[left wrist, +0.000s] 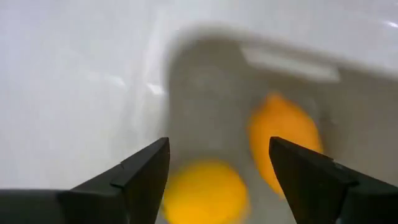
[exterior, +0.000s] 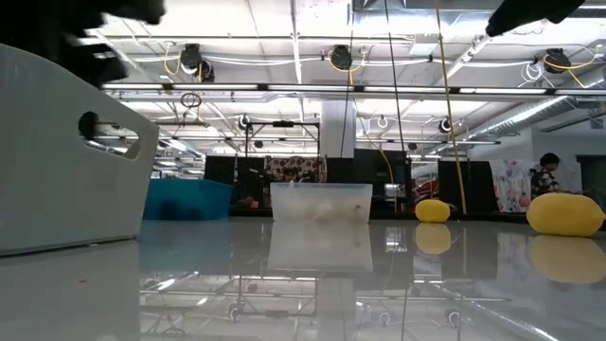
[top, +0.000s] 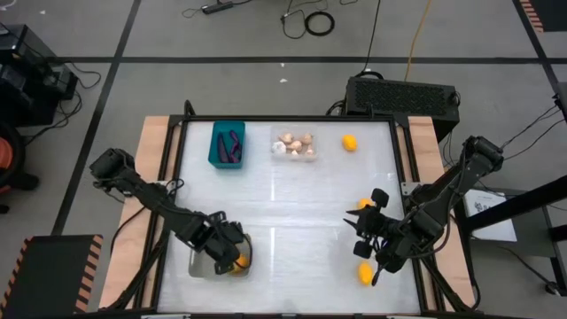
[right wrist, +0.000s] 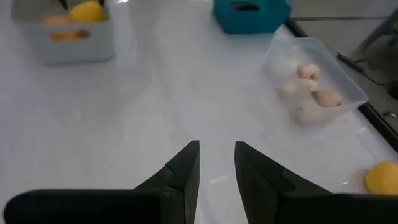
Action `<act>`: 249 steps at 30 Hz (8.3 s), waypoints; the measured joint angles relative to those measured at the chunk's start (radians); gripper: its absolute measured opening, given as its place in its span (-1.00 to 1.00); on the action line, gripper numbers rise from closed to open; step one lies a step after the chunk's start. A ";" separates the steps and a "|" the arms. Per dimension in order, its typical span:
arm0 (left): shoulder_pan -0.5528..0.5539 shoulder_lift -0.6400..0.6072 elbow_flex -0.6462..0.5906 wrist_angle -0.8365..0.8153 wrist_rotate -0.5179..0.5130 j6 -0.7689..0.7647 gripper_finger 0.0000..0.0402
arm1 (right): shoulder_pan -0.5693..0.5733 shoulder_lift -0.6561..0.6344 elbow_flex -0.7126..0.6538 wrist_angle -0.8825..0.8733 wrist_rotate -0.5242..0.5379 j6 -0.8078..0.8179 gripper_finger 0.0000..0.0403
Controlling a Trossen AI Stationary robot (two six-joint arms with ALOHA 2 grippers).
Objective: Sort produce into baskets
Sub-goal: Put the lemon into the gray bin
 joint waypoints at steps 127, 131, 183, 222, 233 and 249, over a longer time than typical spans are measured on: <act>0.349 -0.629 -0.872 1.286 -0.363 0.803 0.40 | -0.459 1.002 0.774 0.907 -0.780 -0.829 0.04; 0.348 -0.629 -0.872 1.284 -0.363 0.802 0.40 | -0.462 1.002 0.774 0.904 -0.779 -0.829 0.17; 0.349 -0.629 -0.872 1.281 -0.300 0.747 0.40 | -0.119 0.673 0.601 -0.553 -1.099 0.593 0.20; 0.349 -0.629 -0.872 1.280 -0.280 0.748 0.40 | -0.004 0.452 0.001 0.134 -0.938 1.025 0.20; 0.349 -0.629 -0.872 1.280 -0.280 0.749 0.40 | -0.006 0.452 -0.004 0.231 -1.019 0.958 0.00; 0.348 -0.629 -0.872 1.280 -0.281 0.749 0.40 | -0.179 0.452 -0.003 0.838 -0.826 0.398 -0.17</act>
